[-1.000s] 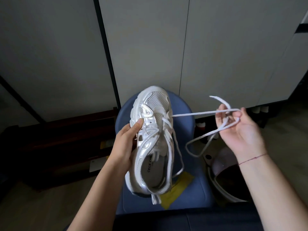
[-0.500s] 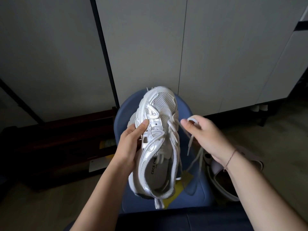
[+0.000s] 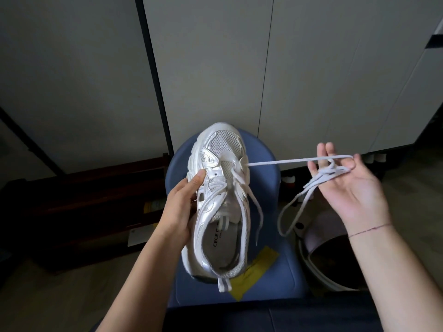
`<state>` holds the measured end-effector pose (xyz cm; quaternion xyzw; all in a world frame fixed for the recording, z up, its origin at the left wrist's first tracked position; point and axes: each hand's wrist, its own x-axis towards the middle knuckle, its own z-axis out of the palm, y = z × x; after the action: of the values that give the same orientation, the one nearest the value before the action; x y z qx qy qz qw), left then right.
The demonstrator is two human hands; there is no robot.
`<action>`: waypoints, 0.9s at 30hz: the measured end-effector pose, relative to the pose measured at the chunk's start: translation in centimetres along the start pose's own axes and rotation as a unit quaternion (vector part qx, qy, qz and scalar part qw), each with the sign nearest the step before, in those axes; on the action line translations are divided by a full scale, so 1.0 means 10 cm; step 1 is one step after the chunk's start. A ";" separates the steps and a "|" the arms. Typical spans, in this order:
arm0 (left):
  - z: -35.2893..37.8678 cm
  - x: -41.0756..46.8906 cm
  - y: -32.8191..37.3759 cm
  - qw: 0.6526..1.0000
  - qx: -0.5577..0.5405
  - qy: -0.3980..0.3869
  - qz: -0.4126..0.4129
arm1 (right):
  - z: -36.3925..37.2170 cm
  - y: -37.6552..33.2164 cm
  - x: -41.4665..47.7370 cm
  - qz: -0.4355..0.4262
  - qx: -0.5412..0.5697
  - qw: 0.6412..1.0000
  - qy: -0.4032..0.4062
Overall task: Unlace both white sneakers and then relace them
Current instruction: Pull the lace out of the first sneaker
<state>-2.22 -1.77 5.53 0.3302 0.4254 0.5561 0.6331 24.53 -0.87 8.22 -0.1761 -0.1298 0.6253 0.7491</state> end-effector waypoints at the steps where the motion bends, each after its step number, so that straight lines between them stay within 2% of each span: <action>1: 0.02 0.00 -0.01 1.000 0.006 -0.004 -0.001 | -0.02 0.01 -0.02 0.016 0.036 0.999 -0.014; 3: 0.06 -0.01 -0.04 1.000 0.003 -0.010 -0.011 | 0.01 0.07 -0.04 0.044 0.045 0.998 -0.029; 4: 0.07 -0.02 -0.05 1.000 -0.003 -0.011 -0.016 | 0.04 0.11 -0.05 0.062 -0.005 0.997 -0.038; 6: 0.08 -0.01 -0.05 1.000 -0.006 -0.017 -0.014 | 0.06 0.23 -0.06 0.088 -0.174 0.979 -0.060; 8: 0.08 -0.01 -0.05 1.000 0.007 -0.028 0.003 | 0.06 0.37 -0.11 0.064 -0.355 0.931 -0.055; 10: 0.10 -0.03 -0.06 0.999 0.015 -0.049 0.012 | 0.07 0.53 -0.18 0.010 -0.495 0.866 -0.076; 12: 0.12 -0.05 -0.06 0.998 0.020 -0.054 0.016 | 0.08 0.64 -0.23 -0.047 -0.598 0.791 -0.121; 13: 0.12 -0.05 -0.06 0.998 0.021 -0.052 0.018 | 0.07 0.65 -0.23 -0.061 -0.628 0.764 -0.132; 14: 0.12 -0.06 -0.05 0.998 0.021 -0.050 0.019 | 0.07 0.64 -0.22 -0.066 -0.639 0.755 -0.134; 17: 0.10 -0.06 -0.03 0.998 0.020 -0.048 0.021 | 0.12 0.61 -0.24 -0.052 -0.602 0.784 -0.146; 18: 0.10 -0.07 -0.03 0.999 0.022 -0.045 0.021 | 0.13 0.60 -0.24 -0.043 -0.560 0.816 -0.135; 19: 0.09 -0.07 -0.04 0.999 0.025 -0.043 0.019 | 0.14 0.58 -0.22 -0.031 -0.490 0.863 -0.114; 21: 0.09 -0.08 -0.04 0.999 0.026 -0.038 0.014 | 0.12 0.47 -0.12 -0.005 -0.293 0.954 -0.067; 22: 0.09 -0.08 -0.03 0.999 0.025 -0.036 0.012 | 0.12 0.37 -0.08 0.002 -0.209 0.977 -0.051; 24: 0.09 -0.08 -0.02 0.999 0.023 -0.033 0.012 | 0.09 0.17 -0.04 0.005 -0.114 0.993 -0.034; 27: 0.11 -0.09 -0.03 0.999 0.030 -0.033 0.010 | 0.05 0.05 -0.08 0.019 -0.023 0.999 -0.043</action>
<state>-1.14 -2.61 5.83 0.3712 0.4172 0.5383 0.6312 23.71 -1.53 8.43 -0.1684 -0.1725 0.6437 0.7264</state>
